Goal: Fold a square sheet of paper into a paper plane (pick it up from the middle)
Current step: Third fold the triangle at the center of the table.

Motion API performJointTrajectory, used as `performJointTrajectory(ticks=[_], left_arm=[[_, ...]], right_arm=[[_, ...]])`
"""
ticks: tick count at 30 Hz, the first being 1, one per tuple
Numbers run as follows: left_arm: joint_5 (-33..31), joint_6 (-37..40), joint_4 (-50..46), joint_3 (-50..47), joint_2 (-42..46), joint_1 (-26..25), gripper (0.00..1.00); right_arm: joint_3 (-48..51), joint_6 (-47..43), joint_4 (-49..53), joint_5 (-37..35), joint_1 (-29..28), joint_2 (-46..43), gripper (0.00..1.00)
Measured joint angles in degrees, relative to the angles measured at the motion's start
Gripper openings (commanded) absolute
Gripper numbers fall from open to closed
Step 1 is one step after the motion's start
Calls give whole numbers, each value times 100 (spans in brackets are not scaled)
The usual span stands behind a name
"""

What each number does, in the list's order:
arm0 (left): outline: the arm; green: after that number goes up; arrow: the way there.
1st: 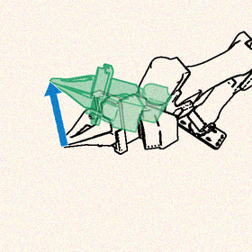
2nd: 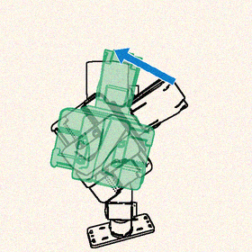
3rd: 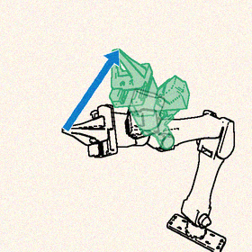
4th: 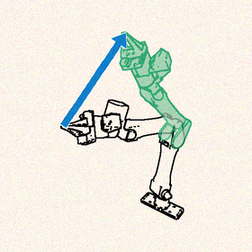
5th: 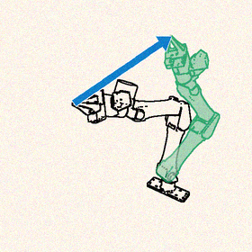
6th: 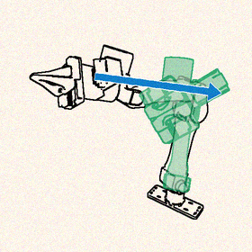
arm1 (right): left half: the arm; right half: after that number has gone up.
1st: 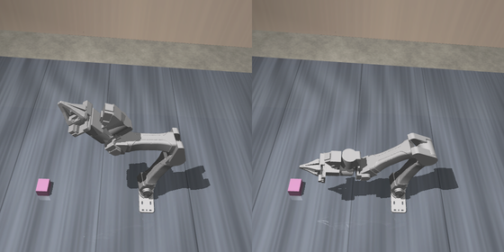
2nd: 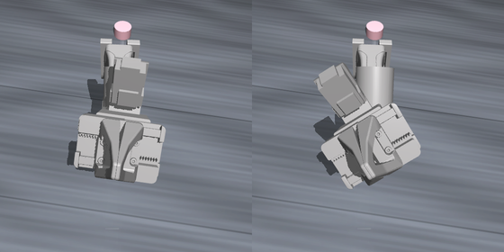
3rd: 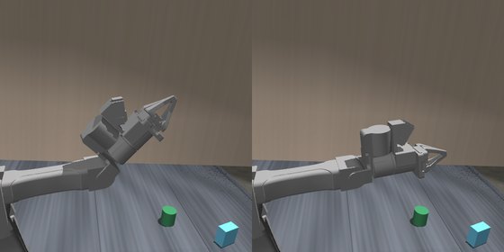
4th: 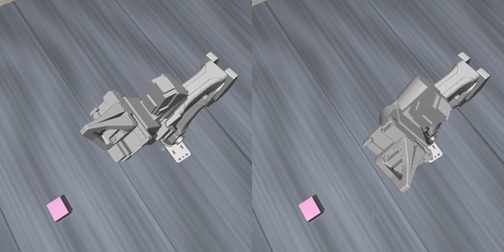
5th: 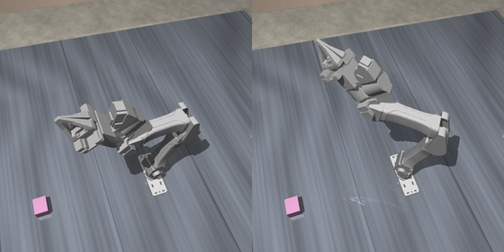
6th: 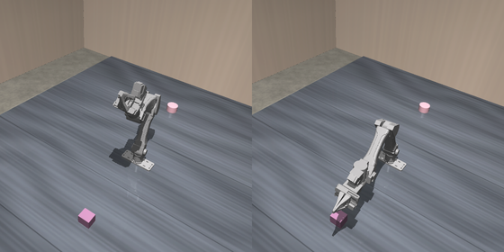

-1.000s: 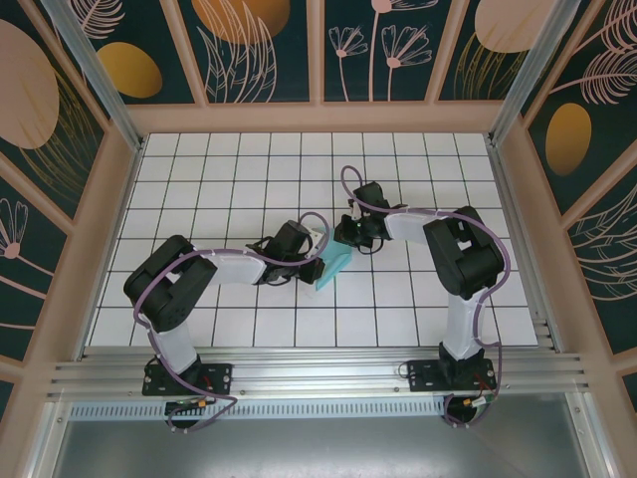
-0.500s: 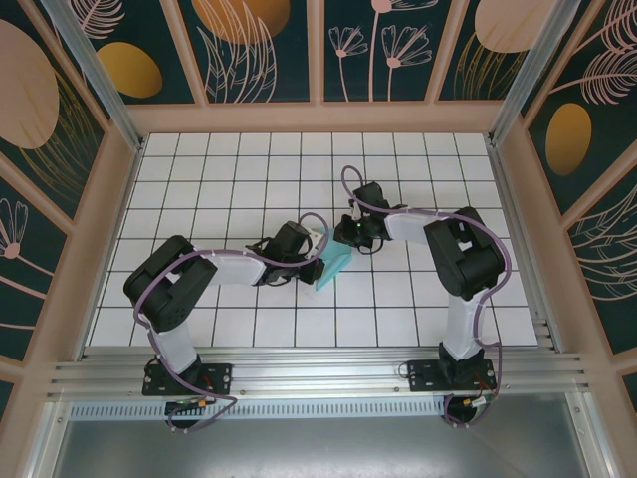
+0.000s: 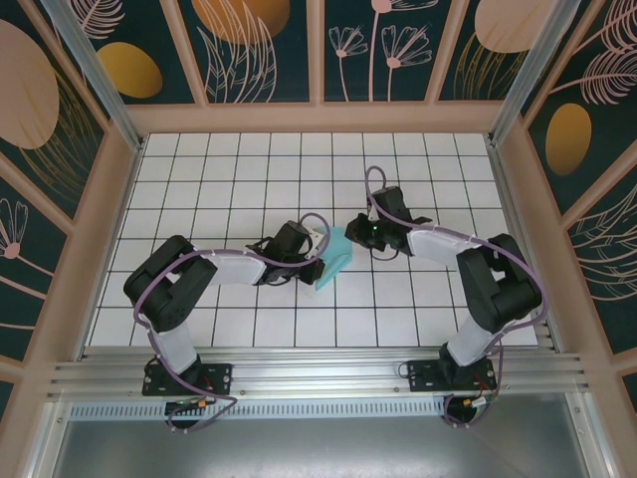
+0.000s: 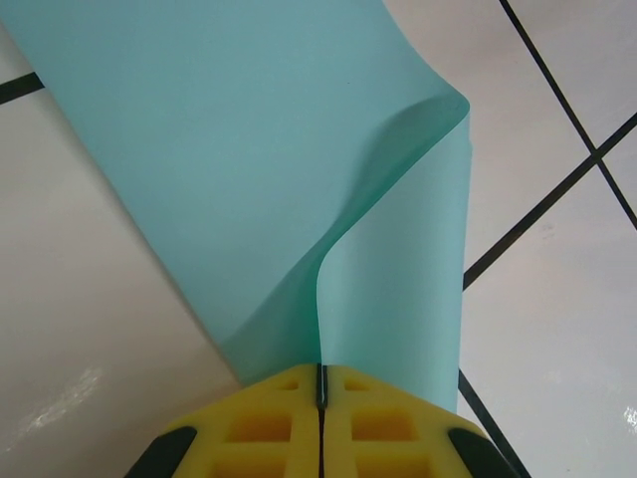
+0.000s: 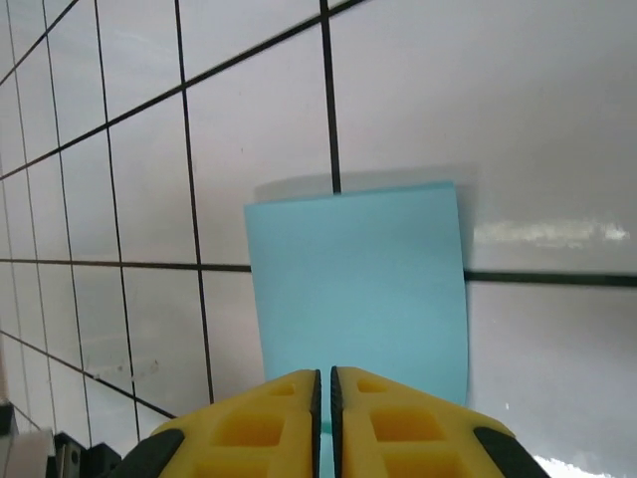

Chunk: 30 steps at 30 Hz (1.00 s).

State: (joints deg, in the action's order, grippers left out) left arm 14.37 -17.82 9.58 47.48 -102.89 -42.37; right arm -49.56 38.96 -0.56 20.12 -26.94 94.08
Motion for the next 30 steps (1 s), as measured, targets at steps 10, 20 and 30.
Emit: performJointTrajectory(ticks=[10,20,30], left_arm=[[-7,238,-221,131,-2,0,9],[-9,372,-308,195,-2,0,8],[-9,435,-323,195,-2,0,9]], right_arm=[[605,411,-468,267,-420,-109,10],[977,809,-918,396,-649,-140,10],[979,835,-1003,396,-660,-140,10]])
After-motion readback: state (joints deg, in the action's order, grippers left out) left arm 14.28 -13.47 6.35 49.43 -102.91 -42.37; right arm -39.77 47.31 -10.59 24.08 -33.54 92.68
